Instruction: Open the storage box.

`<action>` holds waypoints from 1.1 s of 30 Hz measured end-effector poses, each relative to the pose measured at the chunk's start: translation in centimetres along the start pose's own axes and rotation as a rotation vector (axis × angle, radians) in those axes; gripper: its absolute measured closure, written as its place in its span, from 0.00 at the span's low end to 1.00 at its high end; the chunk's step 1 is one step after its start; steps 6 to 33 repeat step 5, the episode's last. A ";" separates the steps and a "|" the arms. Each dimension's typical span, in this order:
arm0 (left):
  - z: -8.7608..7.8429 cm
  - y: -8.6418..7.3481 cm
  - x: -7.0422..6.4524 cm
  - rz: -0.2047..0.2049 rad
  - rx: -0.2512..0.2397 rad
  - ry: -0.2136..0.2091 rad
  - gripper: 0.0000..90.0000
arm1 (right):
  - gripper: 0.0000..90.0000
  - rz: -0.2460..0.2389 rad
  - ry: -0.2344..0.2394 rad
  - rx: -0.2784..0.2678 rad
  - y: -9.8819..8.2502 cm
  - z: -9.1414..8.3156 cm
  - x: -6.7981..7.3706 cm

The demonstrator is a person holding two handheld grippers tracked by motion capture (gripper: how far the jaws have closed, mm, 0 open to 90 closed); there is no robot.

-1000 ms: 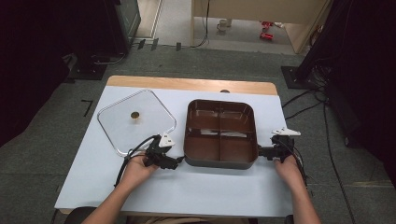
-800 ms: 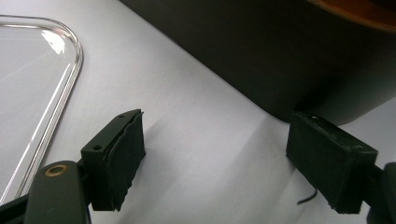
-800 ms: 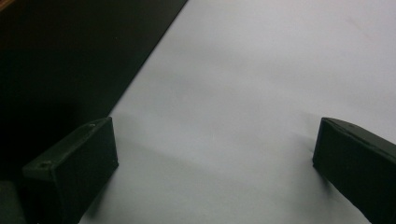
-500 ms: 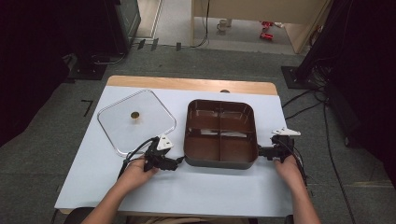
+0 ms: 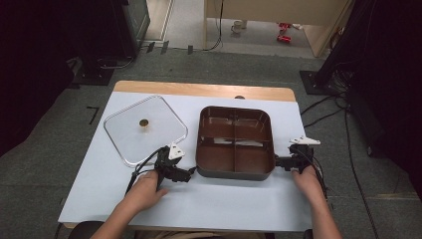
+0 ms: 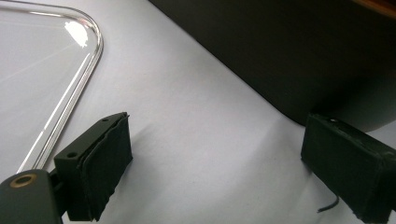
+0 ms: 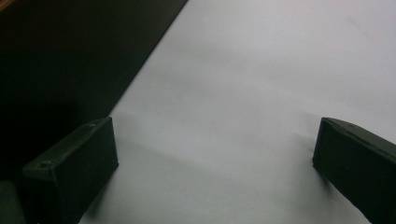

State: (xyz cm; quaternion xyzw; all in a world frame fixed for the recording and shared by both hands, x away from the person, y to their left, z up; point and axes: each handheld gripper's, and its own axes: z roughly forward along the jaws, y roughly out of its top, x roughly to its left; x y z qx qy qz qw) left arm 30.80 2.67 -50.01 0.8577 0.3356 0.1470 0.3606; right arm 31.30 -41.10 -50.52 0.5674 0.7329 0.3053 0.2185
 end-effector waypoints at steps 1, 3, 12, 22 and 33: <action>0.0 0.0 -0.1 -0.008 0.003 0.010 0.09 | 0.00 0.001 0.000 0.000 0.0 0.0 0.0; 0.0 0.0 -0.1 -0.014 0.002 0.012 0.09 | 0.00 0.000 0.000 -0.001 0.0 0.0 0.0; 0.0 0.0 -0.1 -0.014 0.003 0.012 0.09 | 0.00 0.000 0.000 -0.001 0.0 0.0 0.0; 0.0 0.0 -0.1 -0.014 0.003 0.012 0.09 | 0.00 0.000 0.000 -0.001 0.0 0.0 0.0; 0.0 0.0 -0.1 -0.014 0.003 0.012 0.09 | 0.00 0.000 0.000 -0.001 0.0 0.0 0.0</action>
